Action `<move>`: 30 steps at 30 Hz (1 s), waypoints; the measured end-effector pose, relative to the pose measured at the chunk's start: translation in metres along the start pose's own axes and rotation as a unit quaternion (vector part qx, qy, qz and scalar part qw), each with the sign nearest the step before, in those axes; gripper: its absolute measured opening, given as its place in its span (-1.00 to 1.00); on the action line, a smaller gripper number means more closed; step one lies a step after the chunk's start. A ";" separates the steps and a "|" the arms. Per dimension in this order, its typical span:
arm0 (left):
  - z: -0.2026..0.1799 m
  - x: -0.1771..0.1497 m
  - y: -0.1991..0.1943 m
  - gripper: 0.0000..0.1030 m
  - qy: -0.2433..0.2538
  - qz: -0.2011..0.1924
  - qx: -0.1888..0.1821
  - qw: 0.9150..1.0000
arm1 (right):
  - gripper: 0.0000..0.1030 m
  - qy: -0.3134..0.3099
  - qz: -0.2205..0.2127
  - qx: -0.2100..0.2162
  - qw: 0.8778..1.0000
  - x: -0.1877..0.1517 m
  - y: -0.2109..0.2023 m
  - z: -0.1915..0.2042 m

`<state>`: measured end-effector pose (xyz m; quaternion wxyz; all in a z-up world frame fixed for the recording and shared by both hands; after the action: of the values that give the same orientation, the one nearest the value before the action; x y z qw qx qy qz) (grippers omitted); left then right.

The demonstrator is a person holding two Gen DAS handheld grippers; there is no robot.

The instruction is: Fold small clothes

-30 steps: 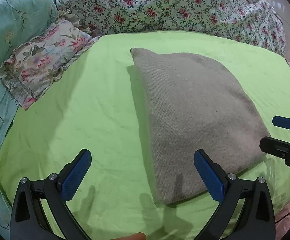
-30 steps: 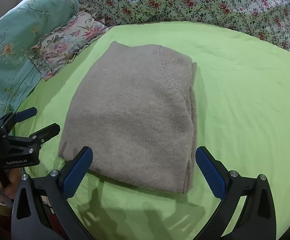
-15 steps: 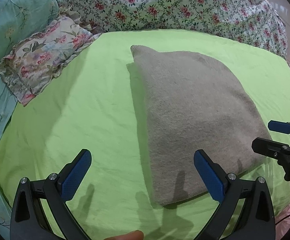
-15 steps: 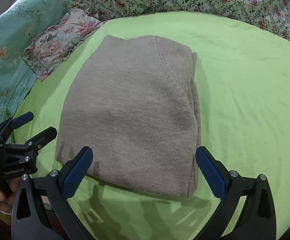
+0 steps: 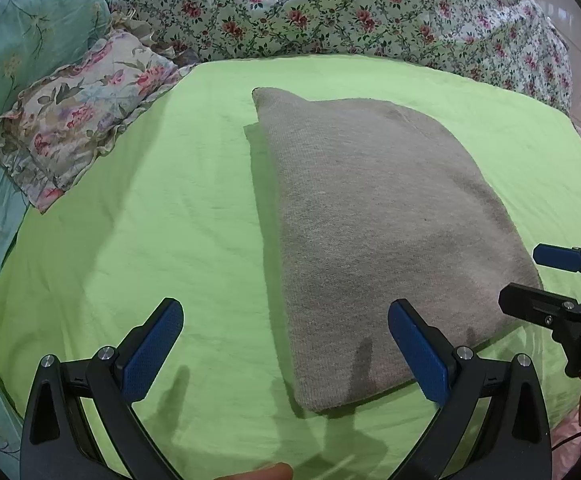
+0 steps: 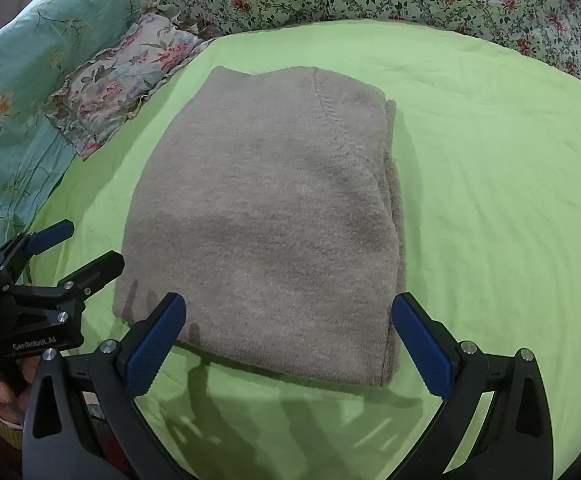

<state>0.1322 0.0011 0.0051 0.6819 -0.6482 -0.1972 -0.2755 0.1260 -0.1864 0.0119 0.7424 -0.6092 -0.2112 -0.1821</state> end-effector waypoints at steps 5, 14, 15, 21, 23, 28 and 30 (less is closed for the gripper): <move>0.001 0.001 -0.002 0.99 -0.003 -0.001 -0.001 1.000 | 0.99 0.000 0.000 -0.001 1.000 0.000 -0.001 0.001; -0.001 0.001 -0.006 0.99 -0.001 -0.006 -0.002 1.000 | 0.99 -0.001 -0.003 -0.001 1.000 -0.001 -0.004 0.006; -0.001 0.001 -0.007 0.99 -0.001 -0.007 -0.001 1.000 | 0.99 -0.001 -0.003 -0.001 1.000 -0.001 -0.005 0.006; -0.002 0.001 -0.010 0.99 0.000 -0.010 -0.002 1.000 | 0.99 0.000 -0.007 0.000 1.000 0.000 -0.009 0.007; -0.002 0.001 -0.011 0.99 0.001 -0.011 -0.002 1.000 | 0.99 0.002 -0.010 -0.001 1.000 -0.001 -0.011 0.009; 0.000 0.002 -0.012 0.99 0.002 -0.012 -0.003 1.000 | 0.99 0.001 -0.011 -0.001 1.000 0.000 -0.012 0.011; 0.000 0.002 -0.012 0.99 0.002 -0.012 -0.002 1.000 | 0.99 0.002 -0.011 0.000 1.000 -0.001 -0.013 0.011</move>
<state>0.1262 0.0004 0.0161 0.6774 -0.6468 -0.2035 -0.2853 0.1178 -0.1778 0.0240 0.7406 -0.6064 -0.2169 -0.1916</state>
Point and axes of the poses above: each gripper's, at about its wrist camera, not at the fingertips, and y roughly the way its jaws point, z to its left, x to its top, the point moved 1 cm from there along y, roughly the way its jaws point, and after that the axes turned 2 degrees about -z, right-handed, at the moved point
